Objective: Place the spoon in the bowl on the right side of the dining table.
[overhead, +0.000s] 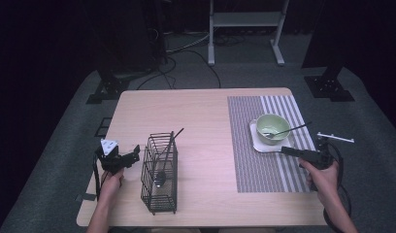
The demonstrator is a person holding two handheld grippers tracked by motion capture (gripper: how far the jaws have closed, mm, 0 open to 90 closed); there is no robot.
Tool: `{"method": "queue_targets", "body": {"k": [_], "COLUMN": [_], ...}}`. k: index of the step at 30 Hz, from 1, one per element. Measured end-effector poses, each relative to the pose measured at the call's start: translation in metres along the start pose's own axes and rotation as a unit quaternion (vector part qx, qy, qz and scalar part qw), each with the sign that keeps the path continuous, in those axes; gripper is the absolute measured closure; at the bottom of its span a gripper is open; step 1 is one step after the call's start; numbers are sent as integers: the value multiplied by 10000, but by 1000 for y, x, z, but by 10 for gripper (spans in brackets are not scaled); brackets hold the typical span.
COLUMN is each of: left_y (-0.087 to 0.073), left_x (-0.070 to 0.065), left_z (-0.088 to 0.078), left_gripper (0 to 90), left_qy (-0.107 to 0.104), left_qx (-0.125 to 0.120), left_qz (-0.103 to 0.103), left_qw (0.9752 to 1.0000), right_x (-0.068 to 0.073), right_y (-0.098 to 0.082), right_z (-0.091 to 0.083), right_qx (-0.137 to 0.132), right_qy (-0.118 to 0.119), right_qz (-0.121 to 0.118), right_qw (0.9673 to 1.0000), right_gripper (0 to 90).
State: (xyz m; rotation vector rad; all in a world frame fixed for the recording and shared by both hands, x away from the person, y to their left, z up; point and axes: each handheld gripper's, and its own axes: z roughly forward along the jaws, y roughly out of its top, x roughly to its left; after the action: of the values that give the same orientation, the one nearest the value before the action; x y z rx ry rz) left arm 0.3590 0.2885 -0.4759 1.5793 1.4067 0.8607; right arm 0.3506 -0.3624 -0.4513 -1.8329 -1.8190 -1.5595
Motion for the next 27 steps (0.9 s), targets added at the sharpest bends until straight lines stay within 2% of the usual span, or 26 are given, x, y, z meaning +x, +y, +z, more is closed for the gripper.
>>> {"method": "queue_targets", "body": {"k": [15,27], "left_y": [0,0], "left_x": [0,0], "left_z": [0,0], "left_gripper": [3,3], "left_qy": [4,2], "left_qx": [1,-5], "left_qz": [-5,-10], "left_qw": [10000,10000], "right_x": [10,19], "right_y": [-16,-24], "right_z": [4,14], "right_qx": [171,345], "right_qy": [76,158], "right_qz": [-187,-311], "right_qw": [9996,9988], "right_gripper": [334,332]}}
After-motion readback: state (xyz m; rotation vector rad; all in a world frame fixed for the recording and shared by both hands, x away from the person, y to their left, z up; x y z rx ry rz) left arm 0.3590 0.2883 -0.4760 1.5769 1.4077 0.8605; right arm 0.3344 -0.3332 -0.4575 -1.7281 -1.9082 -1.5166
